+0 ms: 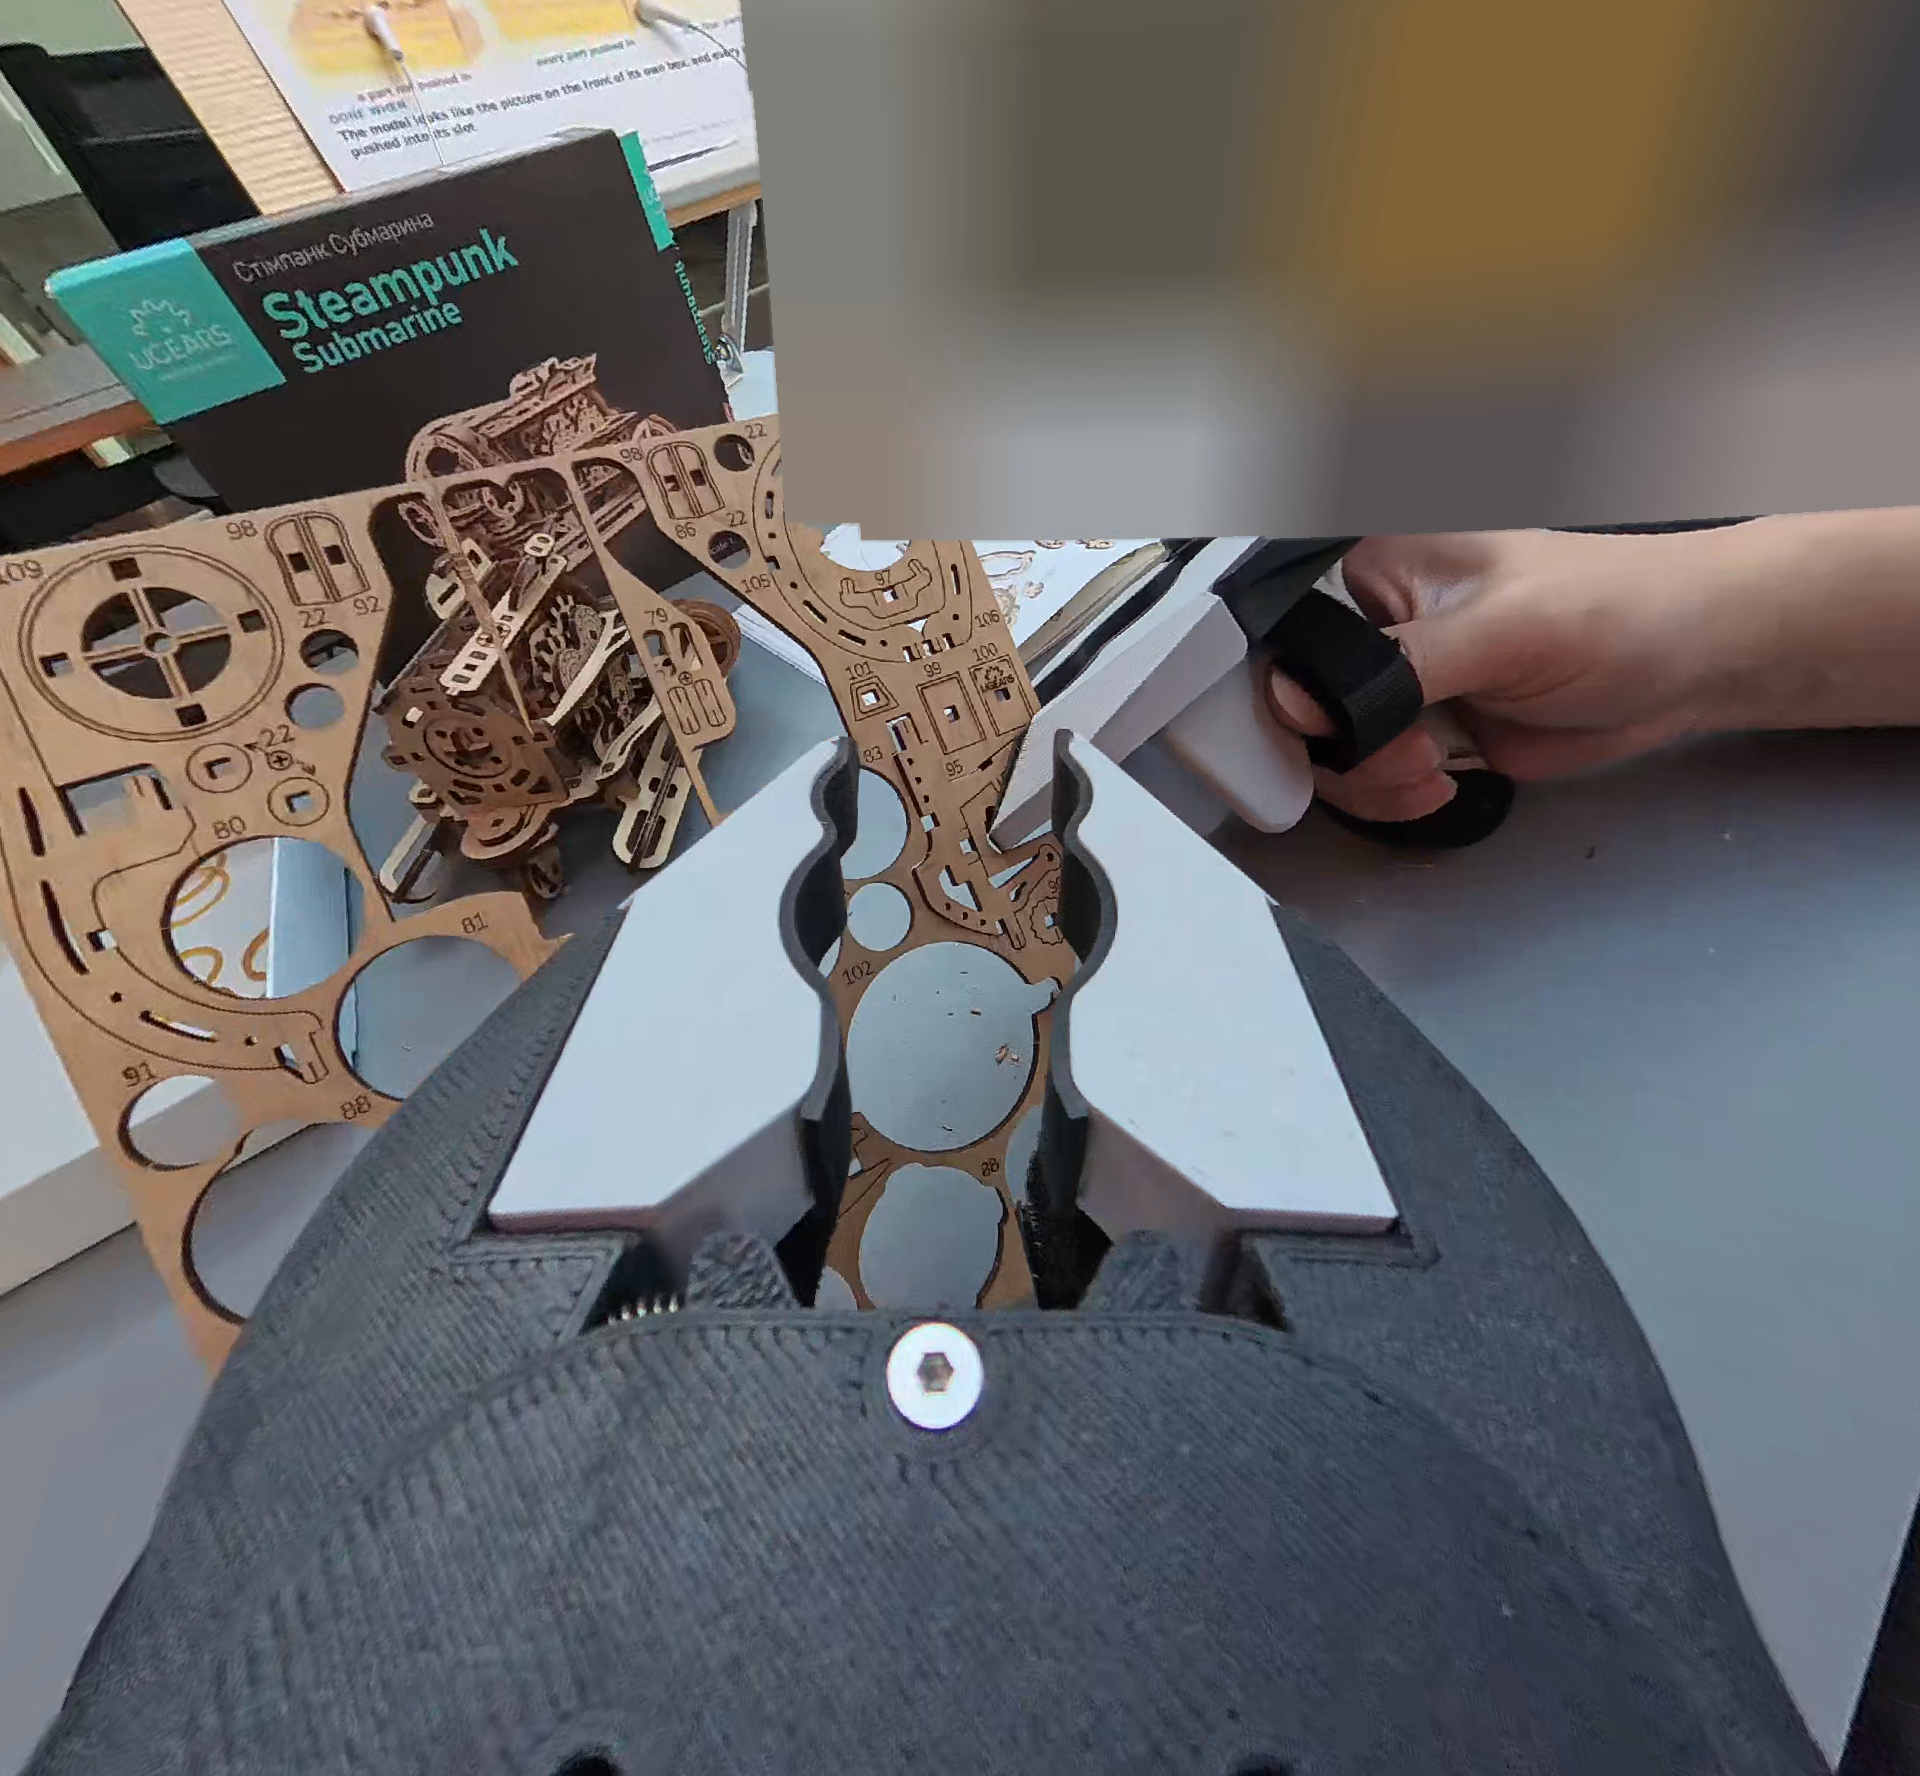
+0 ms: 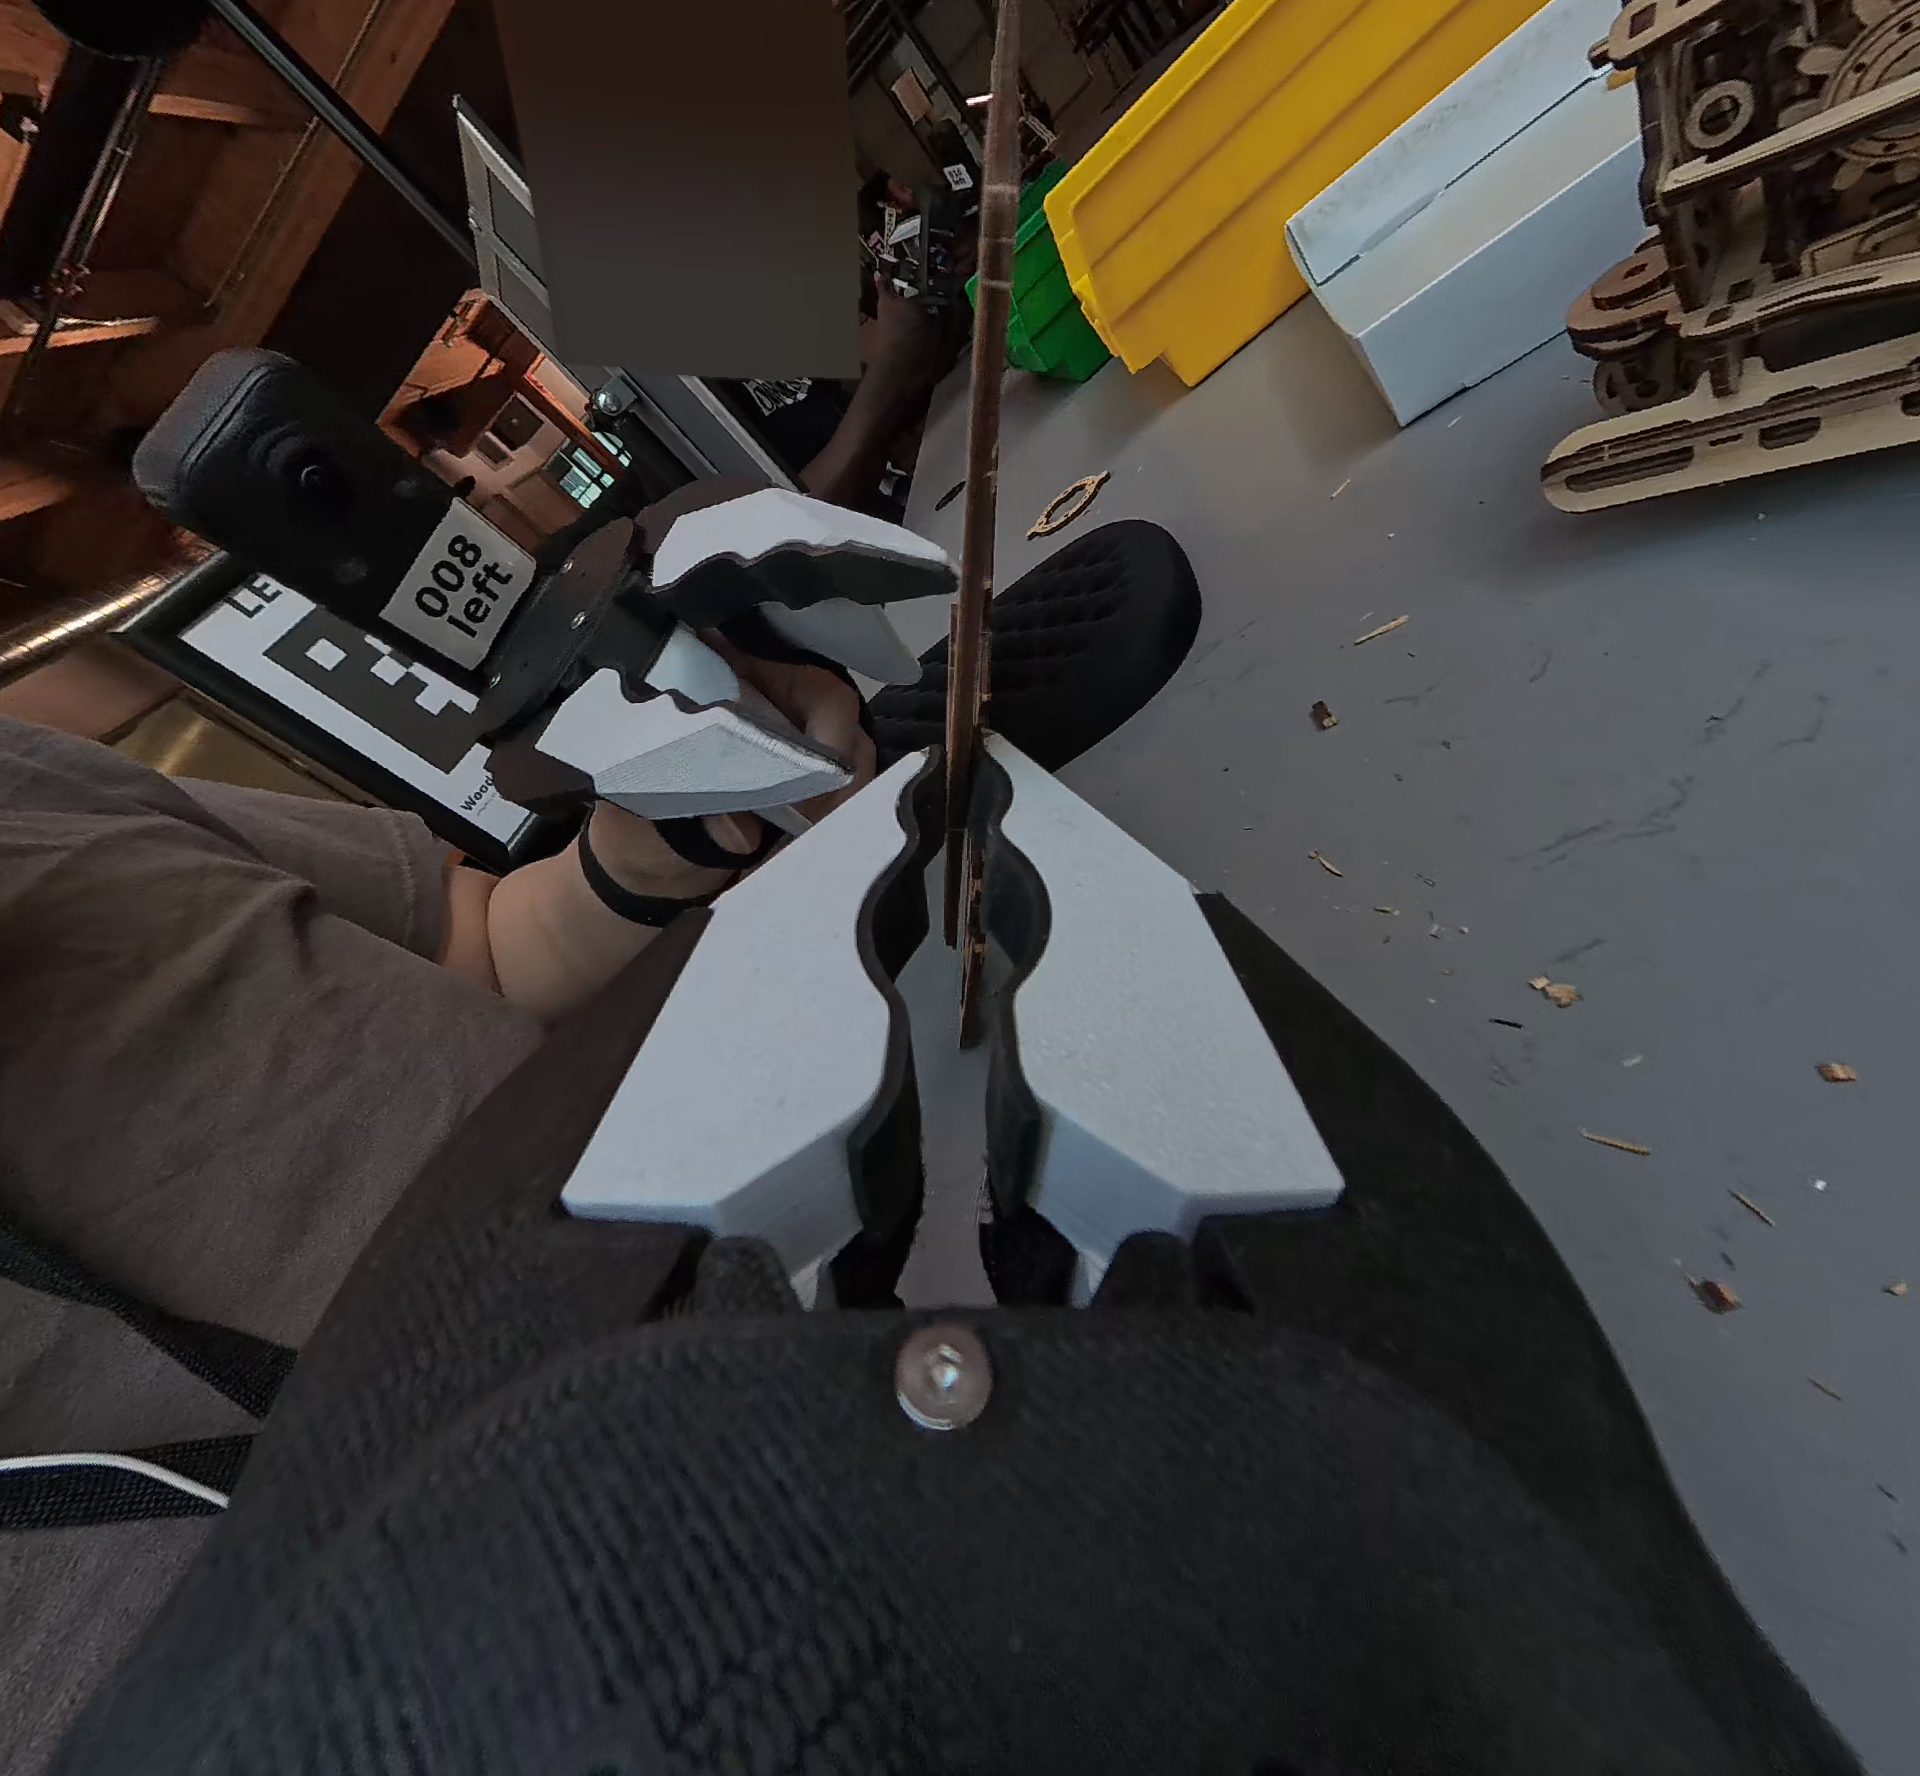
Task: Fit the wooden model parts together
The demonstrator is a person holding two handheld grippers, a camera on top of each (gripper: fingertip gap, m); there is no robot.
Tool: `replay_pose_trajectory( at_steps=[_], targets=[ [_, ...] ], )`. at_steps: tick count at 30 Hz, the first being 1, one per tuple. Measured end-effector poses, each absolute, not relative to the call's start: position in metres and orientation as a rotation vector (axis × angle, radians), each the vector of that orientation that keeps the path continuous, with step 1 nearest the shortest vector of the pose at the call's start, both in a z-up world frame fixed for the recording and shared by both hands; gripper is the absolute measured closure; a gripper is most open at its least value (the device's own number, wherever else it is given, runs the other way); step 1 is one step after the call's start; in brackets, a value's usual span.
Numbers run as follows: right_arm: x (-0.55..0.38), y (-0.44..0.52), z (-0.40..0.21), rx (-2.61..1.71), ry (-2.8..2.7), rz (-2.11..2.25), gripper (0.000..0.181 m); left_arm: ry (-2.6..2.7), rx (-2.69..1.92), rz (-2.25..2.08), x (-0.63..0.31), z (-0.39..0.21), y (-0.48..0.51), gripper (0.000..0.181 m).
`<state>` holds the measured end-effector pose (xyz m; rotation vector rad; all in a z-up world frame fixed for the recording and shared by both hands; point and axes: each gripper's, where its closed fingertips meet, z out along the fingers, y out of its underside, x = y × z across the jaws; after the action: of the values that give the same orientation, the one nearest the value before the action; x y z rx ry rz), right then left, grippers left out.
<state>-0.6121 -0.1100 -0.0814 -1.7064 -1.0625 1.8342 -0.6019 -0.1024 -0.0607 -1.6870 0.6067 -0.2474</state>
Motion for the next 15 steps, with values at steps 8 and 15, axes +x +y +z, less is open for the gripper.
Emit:
replay_pose_trajectory(
  at_steps=[8,15],
  targets=[
    [-0.611,-0.11,-0.081,-1.689,-1.089,1.821,0.181,0.51,-1.798,-0.487,-0.611,-0.068,-0.104,0.162],
    [-0.61,-0.111,-0.083,-1.737,-1.091,1.896,0.177,0.648,-1.829,-0.302,-0.611,-0.081,-0.103,0.164]
  ],
)
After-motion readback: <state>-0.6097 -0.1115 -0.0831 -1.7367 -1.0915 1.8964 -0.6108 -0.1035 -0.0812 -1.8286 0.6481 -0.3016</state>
